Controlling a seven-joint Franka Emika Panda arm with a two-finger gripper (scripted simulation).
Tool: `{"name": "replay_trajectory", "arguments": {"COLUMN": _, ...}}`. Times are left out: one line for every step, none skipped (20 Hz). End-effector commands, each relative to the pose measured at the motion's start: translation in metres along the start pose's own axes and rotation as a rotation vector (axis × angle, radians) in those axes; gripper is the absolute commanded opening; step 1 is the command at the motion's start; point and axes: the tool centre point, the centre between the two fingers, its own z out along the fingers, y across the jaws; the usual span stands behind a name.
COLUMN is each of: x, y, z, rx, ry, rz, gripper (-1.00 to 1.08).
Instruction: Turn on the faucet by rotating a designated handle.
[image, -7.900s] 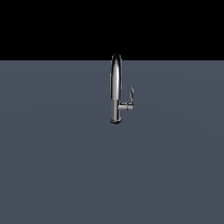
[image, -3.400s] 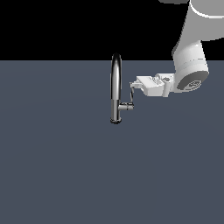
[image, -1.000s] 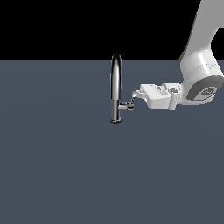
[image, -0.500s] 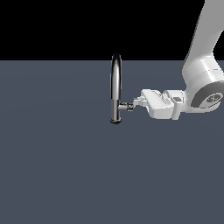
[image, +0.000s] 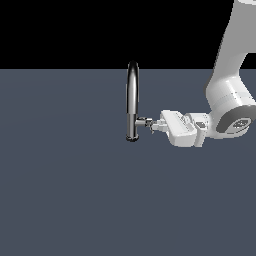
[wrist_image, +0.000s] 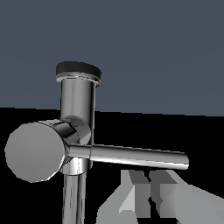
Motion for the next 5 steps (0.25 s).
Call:
{"name": "replay_trajectory", "arguments": {"x": 0.026, "y": 0.009, "z": 0.006, "rx": -0.005, "ry": -0.005, "rz": 0.023, "gripper": -1.00}}
{"name": "replay_trajectory", "arguments": {"x": 0.032, "y": 0.010, "z": 0.006, "rx": -0.006, "ry": -0.006, "rz": 0.025, "gripper": -1.00}}
{"name": "replay_trajectory", "arguments": {"x": 0.038, "y": 0.012, "z": 0.007, "rx": -0.007, "ry": -0.006, "rz": 0.026, "gripper": -1.00}}
{"name": "replay_trajectory", "arguments": {"x": 0.043, "y": 0.013, "z": 0.007, "rx": -0.008, "ry": -0.007, "rz": 0.028, "gripper": -1.00}}
{"name": "replay_trajectory", "arguments": {"x": 0.043, "y": 0.013, "z": 0.007, "rx": -0.008, "ry": -0.007, "rz": 0.028, "gripper": -1.00}}
